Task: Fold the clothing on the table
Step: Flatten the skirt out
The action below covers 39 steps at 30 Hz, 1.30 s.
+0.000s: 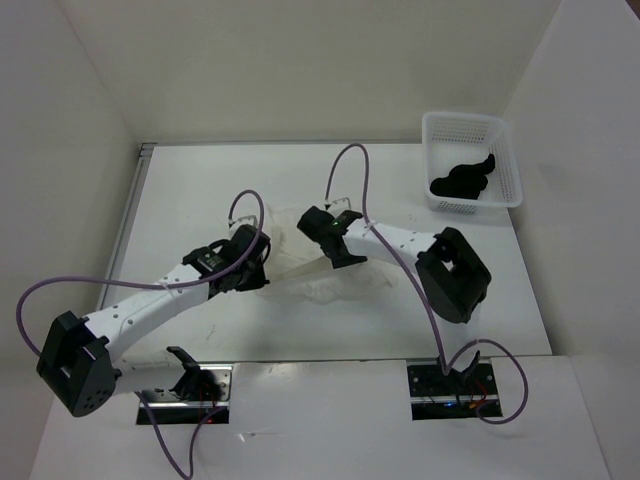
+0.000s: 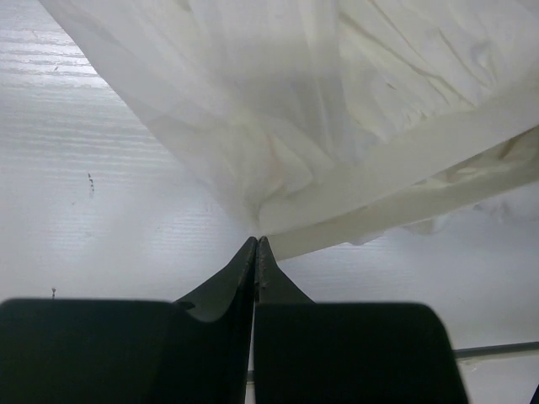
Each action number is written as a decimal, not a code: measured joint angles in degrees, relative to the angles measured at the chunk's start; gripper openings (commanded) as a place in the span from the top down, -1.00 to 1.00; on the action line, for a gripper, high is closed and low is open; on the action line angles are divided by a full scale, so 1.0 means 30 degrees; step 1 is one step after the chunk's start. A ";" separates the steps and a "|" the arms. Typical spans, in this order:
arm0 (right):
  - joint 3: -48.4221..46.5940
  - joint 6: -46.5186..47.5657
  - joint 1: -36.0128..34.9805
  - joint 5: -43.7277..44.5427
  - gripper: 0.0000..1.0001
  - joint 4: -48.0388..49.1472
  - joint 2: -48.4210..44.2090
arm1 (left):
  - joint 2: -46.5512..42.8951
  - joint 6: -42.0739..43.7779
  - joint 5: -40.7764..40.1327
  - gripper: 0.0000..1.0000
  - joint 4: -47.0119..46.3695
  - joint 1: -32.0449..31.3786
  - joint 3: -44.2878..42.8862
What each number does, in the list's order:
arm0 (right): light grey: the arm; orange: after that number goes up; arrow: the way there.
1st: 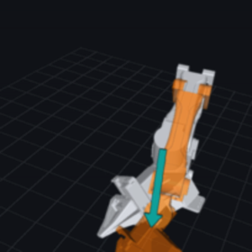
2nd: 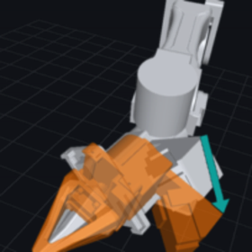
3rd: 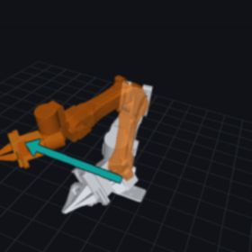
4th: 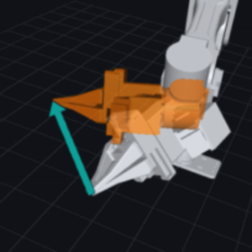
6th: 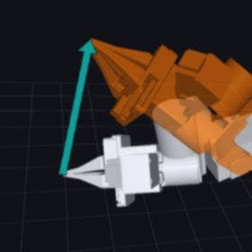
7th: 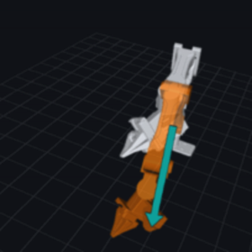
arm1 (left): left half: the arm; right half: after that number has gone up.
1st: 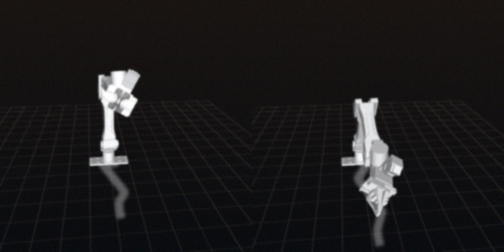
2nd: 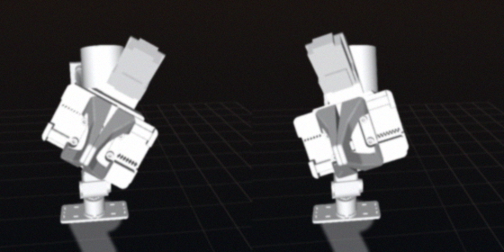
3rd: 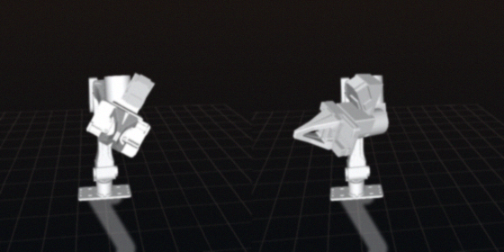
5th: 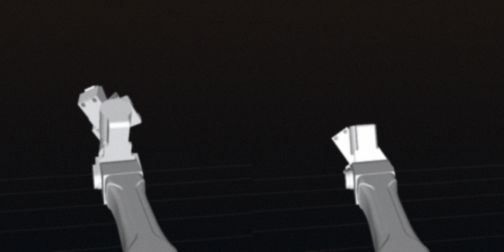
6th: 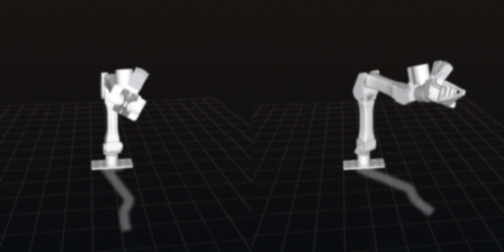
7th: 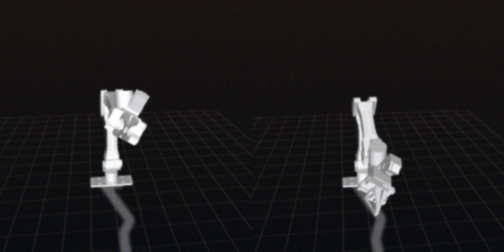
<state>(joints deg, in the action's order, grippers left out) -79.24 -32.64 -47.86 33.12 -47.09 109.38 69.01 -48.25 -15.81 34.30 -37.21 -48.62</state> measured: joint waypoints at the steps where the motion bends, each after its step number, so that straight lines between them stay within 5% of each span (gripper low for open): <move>1: 0.0415 -0.0051 0.0306 0.0029 0.02 -0.0044 -0.0401 | -0.0080 -0.0022 0.0015 1.00 -0.0044 0.0007 0.0087; 12: 0.1129 -0.0277 0.0962 0.0022 0.02 -0.0160 -0.2492 | -0.0197 -0.0058 0.0342 1.00 -0.0867 -0.0007 0.0262; 28: -0.1005 0.2069 0.1450 -0.4539 0.02 0.0962 -0.4852 | -0.0197 -0.0036 0.0197 1.00 -0.0408 0.0022 0.0510; 32: -0.1027 0.2193 0.3220 -0.6513 -0.06 0.1144 -0.5982 | -0.0197 -0.0036 0.0189 1.00 -0.0408 0.0015 0.0510; 39: 0.2448 0.0772 0.9588 -1.2874 -0.11 0.2346 -0.9034 | -0.0211 -0.0036 0.0160 1.00 -0.0408 0.0022 0.0648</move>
<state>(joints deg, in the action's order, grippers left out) -71.90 -30.33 -19.09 -5.50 -40.05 82.28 68.38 -48.36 -15.33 33.08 -37.15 -46.68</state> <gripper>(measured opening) 0.540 0.001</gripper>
